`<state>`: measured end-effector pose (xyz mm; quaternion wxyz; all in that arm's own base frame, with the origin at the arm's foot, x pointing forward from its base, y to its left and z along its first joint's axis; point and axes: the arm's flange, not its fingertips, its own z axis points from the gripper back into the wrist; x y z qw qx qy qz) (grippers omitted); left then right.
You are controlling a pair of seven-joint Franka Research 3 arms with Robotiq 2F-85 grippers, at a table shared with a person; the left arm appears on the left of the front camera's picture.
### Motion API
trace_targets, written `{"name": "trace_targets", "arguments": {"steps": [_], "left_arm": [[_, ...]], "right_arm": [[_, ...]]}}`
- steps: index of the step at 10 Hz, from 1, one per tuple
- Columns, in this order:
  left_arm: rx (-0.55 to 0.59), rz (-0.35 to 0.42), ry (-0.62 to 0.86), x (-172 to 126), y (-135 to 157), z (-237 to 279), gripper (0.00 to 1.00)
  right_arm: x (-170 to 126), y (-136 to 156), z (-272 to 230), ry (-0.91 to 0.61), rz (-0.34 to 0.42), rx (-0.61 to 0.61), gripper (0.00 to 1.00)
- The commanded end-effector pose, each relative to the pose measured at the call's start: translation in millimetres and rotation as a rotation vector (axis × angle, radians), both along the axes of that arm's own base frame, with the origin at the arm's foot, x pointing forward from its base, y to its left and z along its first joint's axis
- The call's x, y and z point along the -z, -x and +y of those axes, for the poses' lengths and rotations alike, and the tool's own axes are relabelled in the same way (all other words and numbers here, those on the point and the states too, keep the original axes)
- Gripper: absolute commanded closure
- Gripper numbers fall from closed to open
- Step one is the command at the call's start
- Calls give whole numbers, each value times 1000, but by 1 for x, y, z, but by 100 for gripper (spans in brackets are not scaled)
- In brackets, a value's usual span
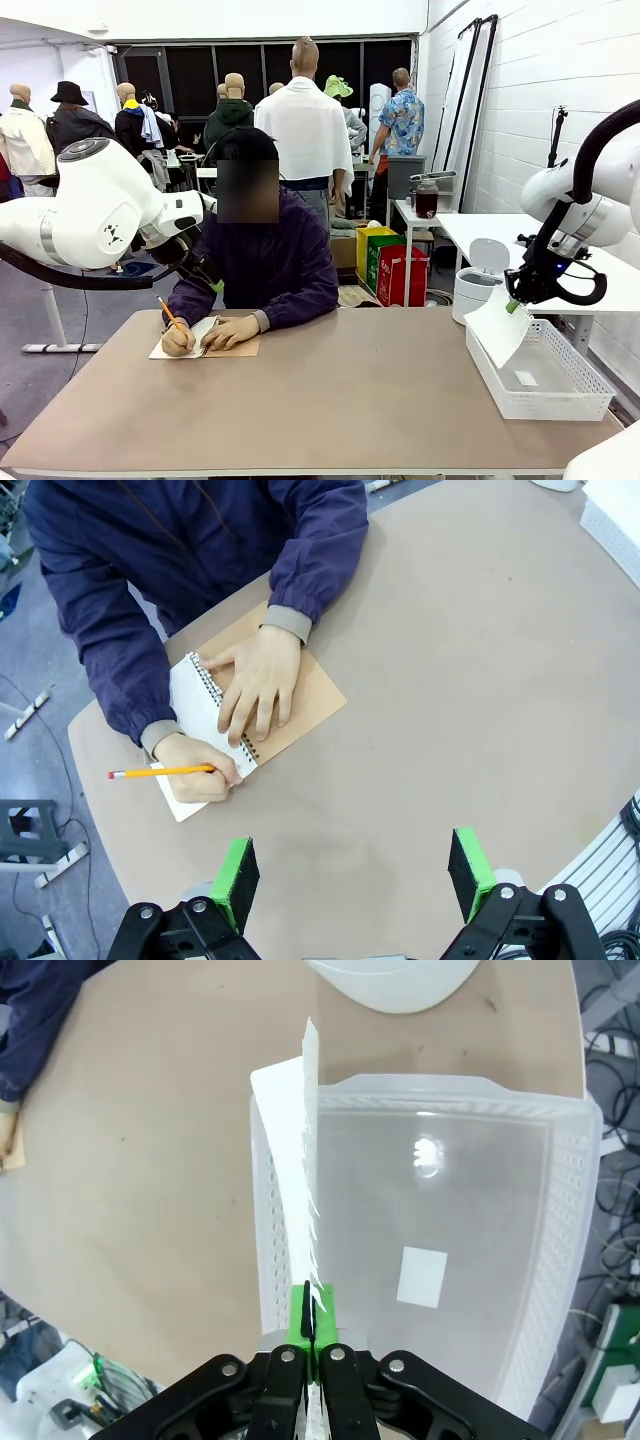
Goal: Sort the paper based on its condition.
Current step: If a person hands you a paper, place it in the Organizing basket , and if it's crumpled, put it in the Trash can.
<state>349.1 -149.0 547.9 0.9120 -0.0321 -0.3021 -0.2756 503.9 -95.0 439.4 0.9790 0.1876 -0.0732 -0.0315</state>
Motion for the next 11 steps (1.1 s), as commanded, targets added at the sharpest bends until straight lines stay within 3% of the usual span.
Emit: {"name": "trace_targets", "arguments": {"steps": [1,6,11], "left_arm": [[1,2,1,0,-1,0,0],[1,2,1,0,-1,0,0],[1,2,1,0,-1,0,0]], "right_arm": [[8,9,-2,9,49,16,100],[32,31,9,8,87,95,100],[62,27,15,62,163,156,100]]}}
